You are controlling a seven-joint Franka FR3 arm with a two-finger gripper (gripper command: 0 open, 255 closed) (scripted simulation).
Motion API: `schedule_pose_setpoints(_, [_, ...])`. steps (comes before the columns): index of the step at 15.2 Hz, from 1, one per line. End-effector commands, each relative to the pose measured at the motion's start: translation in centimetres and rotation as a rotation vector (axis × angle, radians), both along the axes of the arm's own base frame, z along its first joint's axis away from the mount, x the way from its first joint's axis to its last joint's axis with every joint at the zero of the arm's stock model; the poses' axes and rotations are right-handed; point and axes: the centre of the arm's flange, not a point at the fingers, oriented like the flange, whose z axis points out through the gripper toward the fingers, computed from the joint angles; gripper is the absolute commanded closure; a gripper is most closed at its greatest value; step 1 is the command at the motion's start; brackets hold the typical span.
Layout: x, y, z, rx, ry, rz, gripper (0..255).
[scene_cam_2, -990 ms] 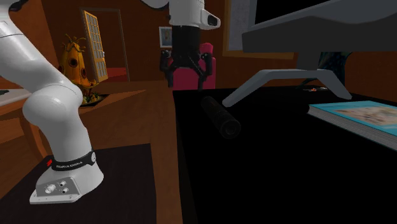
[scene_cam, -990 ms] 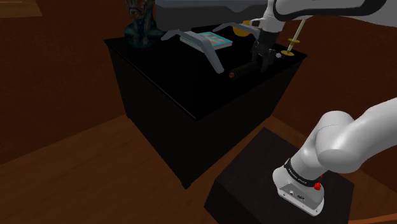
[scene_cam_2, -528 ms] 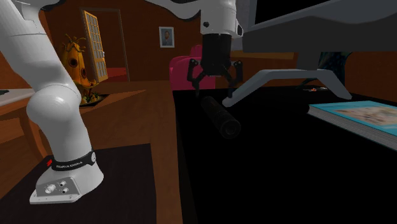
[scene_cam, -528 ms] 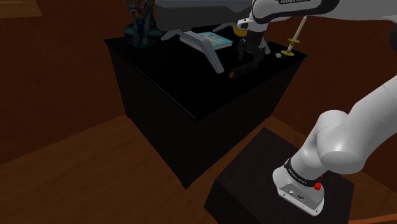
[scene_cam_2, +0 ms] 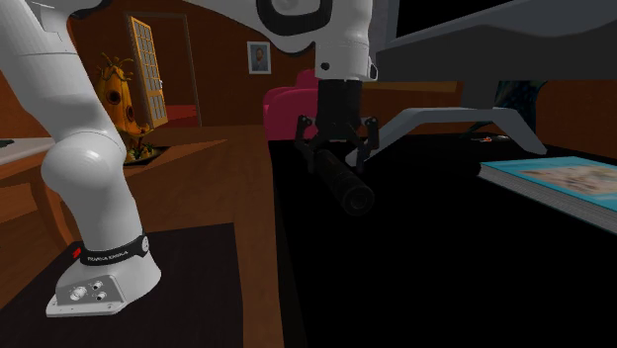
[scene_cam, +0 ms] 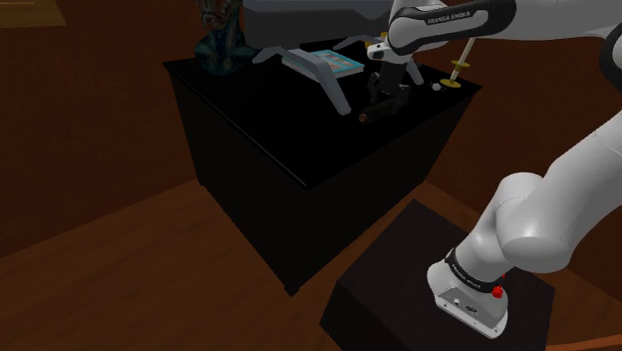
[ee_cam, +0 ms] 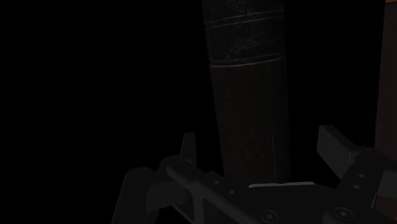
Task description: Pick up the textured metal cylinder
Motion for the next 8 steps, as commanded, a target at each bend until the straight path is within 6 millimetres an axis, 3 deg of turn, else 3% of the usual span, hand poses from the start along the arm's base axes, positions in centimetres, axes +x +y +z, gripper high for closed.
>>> schedule_pose_setpoints(1, [0.05, -0.03, -0.28, 0.000, -0.001, 0.000, 0])
schedule_pose_setpoints(2, [0.05, -0.01, -0.24, 0.000, -0.001, 0.000, 255])
schedule_pose_setpoints(8, [0.04, -0.01, -0.25, 0.000, -0.001, 0.000, 255])
